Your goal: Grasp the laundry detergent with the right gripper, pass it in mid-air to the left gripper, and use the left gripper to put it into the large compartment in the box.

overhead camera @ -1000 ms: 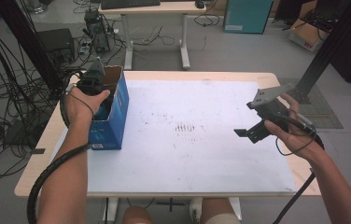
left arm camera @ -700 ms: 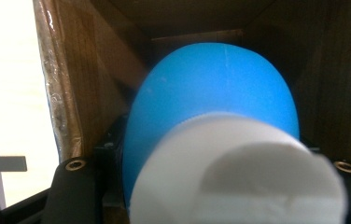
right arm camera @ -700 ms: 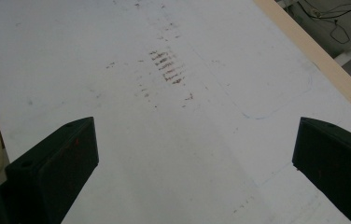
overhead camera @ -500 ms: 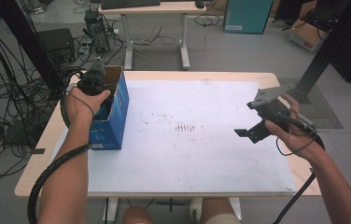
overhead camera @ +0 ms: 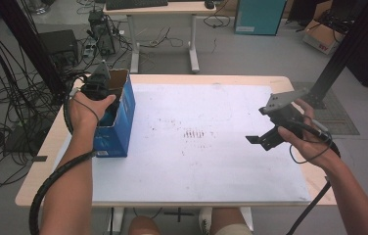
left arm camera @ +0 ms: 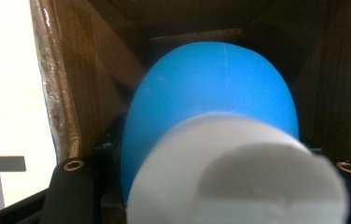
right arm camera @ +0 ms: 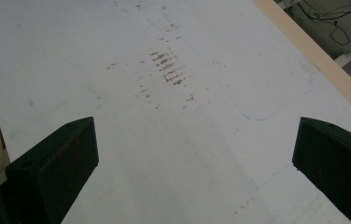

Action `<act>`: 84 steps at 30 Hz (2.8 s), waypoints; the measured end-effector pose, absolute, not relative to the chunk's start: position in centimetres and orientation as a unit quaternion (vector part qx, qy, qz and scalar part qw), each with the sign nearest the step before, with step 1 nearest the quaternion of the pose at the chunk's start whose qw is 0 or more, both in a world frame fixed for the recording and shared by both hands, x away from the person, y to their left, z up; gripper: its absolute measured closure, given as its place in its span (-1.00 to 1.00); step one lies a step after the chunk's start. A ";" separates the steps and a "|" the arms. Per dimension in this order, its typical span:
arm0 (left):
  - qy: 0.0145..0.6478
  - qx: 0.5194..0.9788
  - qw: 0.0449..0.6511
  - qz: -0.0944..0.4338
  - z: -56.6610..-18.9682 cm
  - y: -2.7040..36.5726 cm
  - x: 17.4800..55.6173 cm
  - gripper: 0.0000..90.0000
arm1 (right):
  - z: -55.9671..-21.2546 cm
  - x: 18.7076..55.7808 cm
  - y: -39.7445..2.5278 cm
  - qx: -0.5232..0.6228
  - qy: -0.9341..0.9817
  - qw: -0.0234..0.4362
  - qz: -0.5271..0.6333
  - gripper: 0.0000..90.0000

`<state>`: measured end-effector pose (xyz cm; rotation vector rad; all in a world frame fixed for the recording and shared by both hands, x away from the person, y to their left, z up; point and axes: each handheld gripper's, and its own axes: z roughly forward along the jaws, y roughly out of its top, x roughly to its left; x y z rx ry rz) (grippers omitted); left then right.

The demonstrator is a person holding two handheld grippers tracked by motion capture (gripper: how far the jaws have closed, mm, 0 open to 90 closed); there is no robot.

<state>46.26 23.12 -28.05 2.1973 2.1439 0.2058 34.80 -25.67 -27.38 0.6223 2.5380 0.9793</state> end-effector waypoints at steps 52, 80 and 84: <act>0.540 0.821 0.141 0.123 -19.2 12.8 41.4 -0.77 | -29.2 37.1 -24.5 0.259 0.901 0.151 0.313 -1.00; 0.501 0.845 0.148 0.112 -24.0 8.5 43.4 -0.81 | -31.3 40.2 -23.5 0.274 0.907 0.129 0.294 -0.99; 0.503 0.844 0.151 0.111 -24.3 8.3 43.6 -0.81 | -31.4 40.2 -23.7 0.276 0.907 0.127 0.292 -0.99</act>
